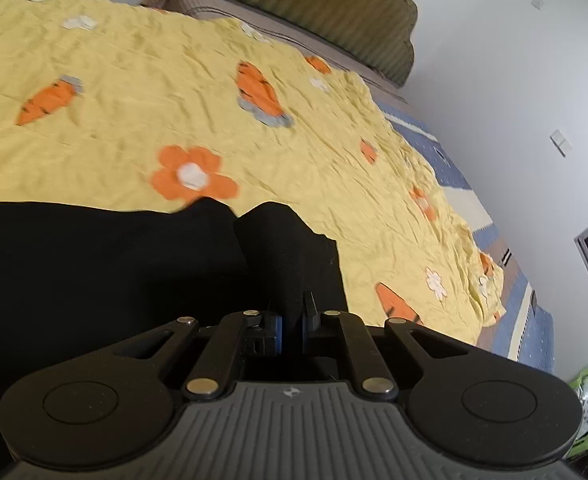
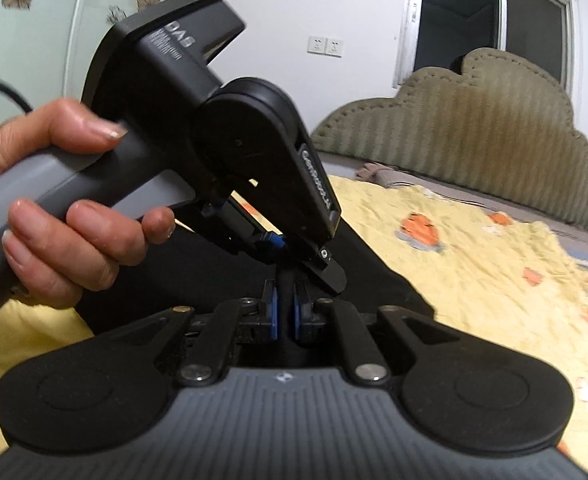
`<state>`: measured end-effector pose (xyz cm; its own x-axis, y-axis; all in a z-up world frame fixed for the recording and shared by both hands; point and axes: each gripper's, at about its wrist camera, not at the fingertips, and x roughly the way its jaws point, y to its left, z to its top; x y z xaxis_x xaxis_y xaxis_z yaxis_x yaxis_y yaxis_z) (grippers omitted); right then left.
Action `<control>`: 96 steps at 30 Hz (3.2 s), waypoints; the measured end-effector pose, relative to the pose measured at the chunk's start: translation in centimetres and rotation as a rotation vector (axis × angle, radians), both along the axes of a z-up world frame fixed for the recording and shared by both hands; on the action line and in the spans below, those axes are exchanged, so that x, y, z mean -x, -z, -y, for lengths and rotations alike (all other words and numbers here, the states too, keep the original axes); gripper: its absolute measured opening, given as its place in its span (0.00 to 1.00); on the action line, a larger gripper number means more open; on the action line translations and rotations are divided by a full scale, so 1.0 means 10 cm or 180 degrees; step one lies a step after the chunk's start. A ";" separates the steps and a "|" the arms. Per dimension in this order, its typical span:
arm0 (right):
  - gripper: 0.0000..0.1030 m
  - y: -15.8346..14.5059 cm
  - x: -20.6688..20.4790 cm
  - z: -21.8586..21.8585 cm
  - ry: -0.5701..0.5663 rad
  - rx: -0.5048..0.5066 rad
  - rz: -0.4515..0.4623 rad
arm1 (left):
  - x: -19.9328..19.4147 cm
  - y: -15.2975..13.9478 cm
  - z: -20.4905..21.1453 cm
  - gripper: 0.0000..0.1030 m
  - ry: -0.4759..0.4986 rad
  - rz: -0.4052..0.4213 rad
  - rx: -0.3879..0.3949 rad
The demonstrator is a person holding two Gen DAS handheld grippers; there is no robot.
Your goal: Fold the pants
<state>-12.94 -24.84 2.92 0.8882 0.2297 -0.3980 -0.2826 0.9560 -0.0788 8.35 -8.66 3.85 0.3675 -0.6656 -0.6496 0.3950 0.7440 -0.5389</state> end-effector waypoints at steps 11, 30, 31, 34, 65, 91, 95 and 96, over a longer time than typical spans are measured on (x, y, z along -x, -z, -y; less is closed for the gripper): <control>0.09 0.06 -0.13 -0.43 -0.0283 -0.0045 -0.0066 | 0.00 0.03 -0.45 0.08 -0.0297 0.0245 -0.0386; 0.09 0.03 -0.58 -0.82 -0.0566 -0.0050 -0.0178 | -0.06 0.06 -0.87 0.08 -0.0450 0.0425 -0.0877; 0.09 0.02 -0.63 -0.81 -0.0573 -0.0050 -0.0184 | -0.06 0.06 -0.87 0.08 -0.0447 0.0449 -0.0912; 0.09 0.00 -0.80 -0.78 -0.0587 -0.0040 -0.0192 | -0.03 0.06 -0.84 0.08 -0.0442 0.0510 -0.1007; 0.09 0.02 -1.01 -1.20 -0.0666 -0.0313 -0.0147 | -0.26 -0.07 -1.18 0.08 -0.0408 0.0761 -0.1421; 0.09 0.16 -1.45 -1.57 -0.0799 -0.0453 -0.0385 | -0.63 0.16 -1.67 0.08 -0.0462 0.0574 -0.1515; 0.09 0.18 -1.55 -1.58 -0.0816 -0.0464 -0.0424 | -0.64 0.18 -1.69 0.09 -0.0462 0.0571 -0.1548; 0.09 0.18 -1.55 -1.60 -0.0821 -0.0461 -0.0427 | -0.64 0.19 -1.69 0.10 -0.0460 0.0572 -0.1560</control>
<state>2.52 -8.85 1.09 0.7351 0.5033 -0.4541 -0.5157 0.8500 0.1073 14.80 8.19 1.96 0.5669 -0.2348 -0.7896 0.3239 0.9448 -0.0485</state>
